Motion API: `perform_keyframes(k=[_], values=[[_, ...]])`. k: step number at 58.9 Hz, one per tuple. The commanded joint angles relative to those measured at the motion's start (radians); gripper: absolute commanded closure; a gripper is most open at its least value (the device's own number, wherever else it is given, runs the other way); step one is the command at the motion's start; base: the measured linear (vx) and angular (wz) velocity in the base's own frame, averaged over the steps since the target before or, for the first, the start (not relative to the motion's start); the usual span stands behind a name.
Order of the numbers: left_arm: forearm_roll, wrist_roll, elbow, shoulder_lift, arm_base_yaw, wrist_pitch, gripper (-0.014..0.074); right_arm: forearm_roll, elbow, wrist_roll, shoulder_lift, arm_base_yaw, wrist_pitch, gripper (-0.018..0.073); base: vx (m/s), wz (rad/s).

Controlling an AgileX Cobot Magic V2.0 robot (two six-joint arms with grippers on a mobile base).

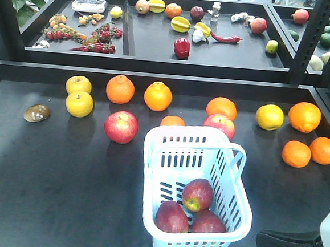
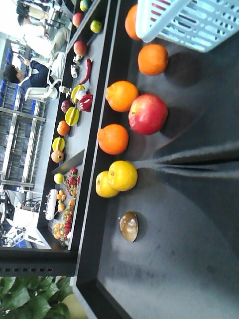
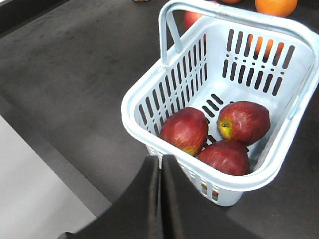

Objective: Pick three apples into basket with both arms

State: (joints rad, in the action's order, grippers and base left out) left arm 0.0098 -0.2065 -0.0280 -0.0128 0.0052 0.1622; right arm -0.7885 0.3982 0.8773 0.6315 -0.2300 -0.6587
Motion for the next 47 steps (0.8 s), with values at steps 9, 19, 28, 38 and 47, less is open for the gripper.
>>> perform_keyframes(k=[9, 19, 28, 38, 47], values=[[0.011, -0.012, 0.024, -0.015, 0.002, -0.081, 0.0602, -0.028, 0.024, 0.002, 0.0, 0.004, 0.033, 0.0564, 0.0, 0.0], [0.011, -0.012, 0.024, -0.015, 0.002, -0.081, 0.0602, -0.028, 0.024, 0.002, 0.0, 0.004, 0.033, 0.0564, 0.0, 0.0], [0.011, -0.013, 0.024, -0.015, 0.003, -0.081, 0.0602, -0.028, 0.024, 0.002, 0.0, 0.004, 0.033, 0.0564, 0.0, 0.0], [0.011, -0.013, 0.024, -0.015, 0.003, -0.081, 0.0602, -0.028, 0.024, 0.002, 0.0, 0.004, 0.033, 0.0564, 0.0, 0.0], [0.011, -0.013, 0.025, -0.015, 0.003, -0.081, 0.0602, -0.028, 0.024, 0.002, 0.0, 0.004, 0.033, 0.0564, 0.0, 0.0]])
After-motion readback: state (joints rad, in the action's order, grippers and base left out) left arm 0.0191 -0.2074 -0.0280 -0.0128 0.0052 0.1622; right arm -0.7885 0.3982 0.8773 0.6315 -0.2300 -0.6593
